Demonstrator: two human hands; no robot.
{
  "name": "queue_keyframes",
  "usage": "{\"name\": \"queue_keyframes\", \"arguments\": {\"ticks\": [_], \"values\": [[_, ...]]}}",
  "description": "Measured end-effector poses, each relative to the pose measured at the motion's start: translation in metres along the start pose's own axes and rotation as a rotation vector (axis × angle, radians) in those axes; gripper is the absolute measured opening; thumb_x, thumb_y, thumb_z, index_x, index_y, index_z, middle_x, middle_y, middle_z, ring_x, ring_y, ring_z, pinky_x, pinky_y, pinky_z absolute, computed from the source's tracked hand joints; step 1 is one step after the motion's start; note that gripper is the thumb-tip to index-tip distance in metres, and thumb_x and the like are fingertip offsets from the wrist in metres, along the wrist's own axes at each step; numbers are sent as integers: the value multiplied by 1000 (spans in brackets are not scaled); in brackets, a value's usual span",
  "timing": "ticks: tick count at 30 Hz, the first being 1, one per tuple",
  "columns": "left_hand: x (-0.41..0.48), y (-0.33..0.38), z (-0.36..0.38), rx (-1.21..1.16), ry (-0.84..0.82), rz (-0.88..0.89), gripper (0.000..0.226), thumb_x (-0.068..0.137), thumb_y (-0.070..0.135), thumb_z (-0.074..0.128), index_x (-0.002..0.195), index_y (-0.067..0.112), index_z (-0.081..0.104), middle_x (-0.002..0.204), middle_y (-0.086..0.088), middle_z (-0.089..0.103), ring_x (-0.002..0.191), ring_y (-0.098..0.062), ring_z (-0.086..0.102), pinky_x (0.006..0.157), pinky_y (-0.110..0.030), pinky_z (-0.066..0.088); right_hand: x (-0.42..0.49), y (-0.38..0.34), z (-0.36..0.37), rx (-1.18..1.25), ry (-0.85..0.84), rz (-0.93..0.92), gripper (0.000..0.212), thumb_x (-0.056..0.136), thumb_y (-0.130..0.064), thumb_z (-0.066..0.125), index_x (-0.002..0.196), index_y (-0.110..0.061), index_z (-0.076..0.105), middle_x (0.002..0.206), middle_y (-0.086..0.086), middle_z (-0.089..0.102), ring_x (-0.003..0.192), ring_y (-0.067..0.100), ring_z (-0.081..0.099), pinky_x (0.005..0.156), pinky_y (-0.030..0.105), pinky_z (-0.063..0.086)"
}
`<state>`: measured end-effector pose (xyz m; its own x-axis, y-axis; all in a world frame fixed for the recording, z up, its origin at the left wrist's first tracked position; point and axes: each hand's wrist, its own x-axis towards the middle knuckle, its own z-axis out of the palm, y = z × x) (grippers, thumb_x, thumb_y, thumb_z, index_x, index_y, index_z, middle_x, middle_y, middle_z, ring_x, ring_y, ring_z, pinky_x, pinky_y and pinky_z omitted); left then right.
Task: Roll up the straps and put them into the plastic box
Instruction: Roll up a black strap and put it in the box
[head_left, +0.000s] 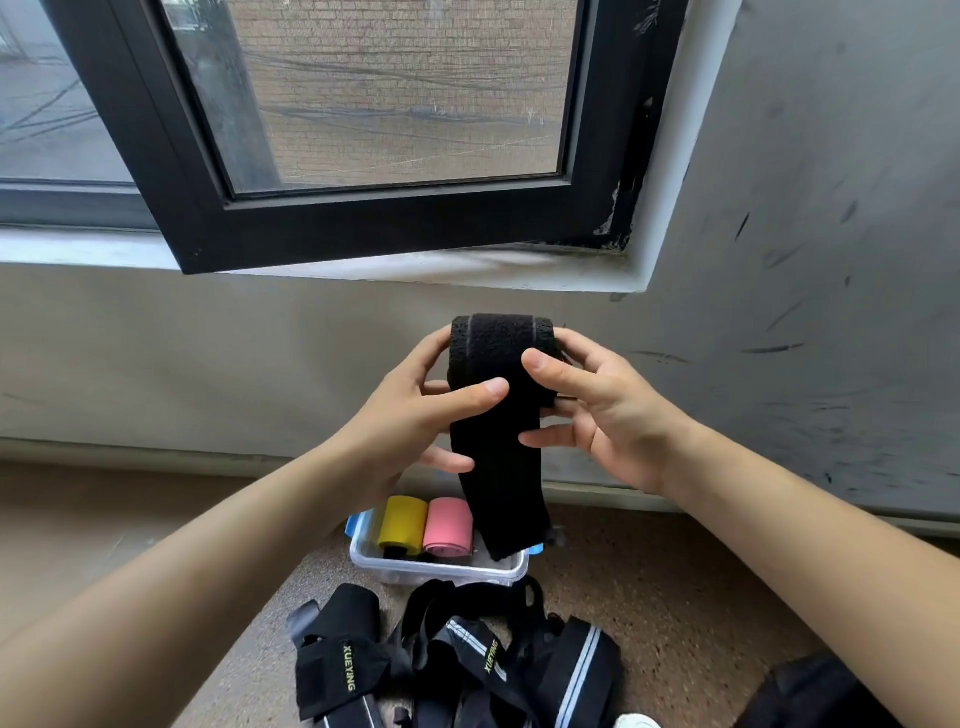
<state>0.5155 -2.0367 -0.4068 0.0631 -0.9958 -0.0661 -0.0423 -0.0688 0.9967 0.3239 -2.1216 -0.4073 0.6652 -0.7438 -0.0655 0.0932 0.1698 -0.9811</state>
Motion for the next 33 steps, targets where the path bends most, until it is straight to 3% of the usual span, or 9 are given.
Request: {"name": "queue_keyframes", "arguments": {"ticks": [5,8,15,17,21,24,27,30,33], "values": [[-3,9,1,10,-36,-124,37,90,59,63,126,49,64,118,12,75,103,-17,75,70,-33,60,1,7,-3,9,13,-64,52,85,-21,74,134,-21,60,123,15,70,107,30,72,73,41,60],[-5,13,2,-24,-28,-186,39,86,65,61,118,46,68,111,8,77,98,-14,76,67,-28,59,0,12,-2,-76,25,-107,57,82,-15,78,134,-27,59,123,20,66,106,31,73,72,43,62],[-3,11,1,-182,79,-144,43,85,45,74,125,35,66,125,7,72,112,-17,72,70,-27,59,-5,18,3,-266,-15,-210,67,88,5,74,138,-34,53,122,9,65,99,30,74,65,46,63],[-2,9,1,-221,96,-99,50,79,41,78,127,34,64,124,5,73,108,-19,74,71,-29,59,-4,16,3,-204,-11,-155,65,87,-1,76,138,-35,53,126,11,63,101,30,74,66,46,62],[0,4,1,-267,70,-29,61,74,28,81,131,33,58,124,-3,74,107,-25,75,75,-31,58,-5,6,3,-64,-70,31,44,93,-39,65,135,-28,58,121,9,65,98,31,72,66,40,60],[0,-2,3,-291,43,12,64,75,18,82,132,31,55,115,-9,76,106,-26,75,75,-30,59,-5,4,3,-59,-53,95,50,92,-53,58,132,-22,61,114,6,68,97,29,72,71,42,60],[1,-3,3,-262,1,34,68,78,13,85,135,32,53,113,-8,76,104,-25,75,74,-33,60,-6,4,0,-52,-28,71,51,90,-48,63,129,-17,62,111,6,69,94,25,74,73,38,59],[3,-1,0,-166,-17,-8,67,77,26,81,136,41,54,120,-7,74,108,-28,74,72,-38,60,-5,3,-4,-27,-9,32,44,89,-38,66,127,-15,64,106,4,70,90,20,73,72,34,58],[1,1,-2,-111,-57,-136,63,78,46,78,136,45,54,126,-1,73,105,-28,75,69,-36,59,-3,3,-9,-3,-19,-4,42,91,-29,68,131,-17,62,114,9,70,99,24,72,76,38,59]]}}
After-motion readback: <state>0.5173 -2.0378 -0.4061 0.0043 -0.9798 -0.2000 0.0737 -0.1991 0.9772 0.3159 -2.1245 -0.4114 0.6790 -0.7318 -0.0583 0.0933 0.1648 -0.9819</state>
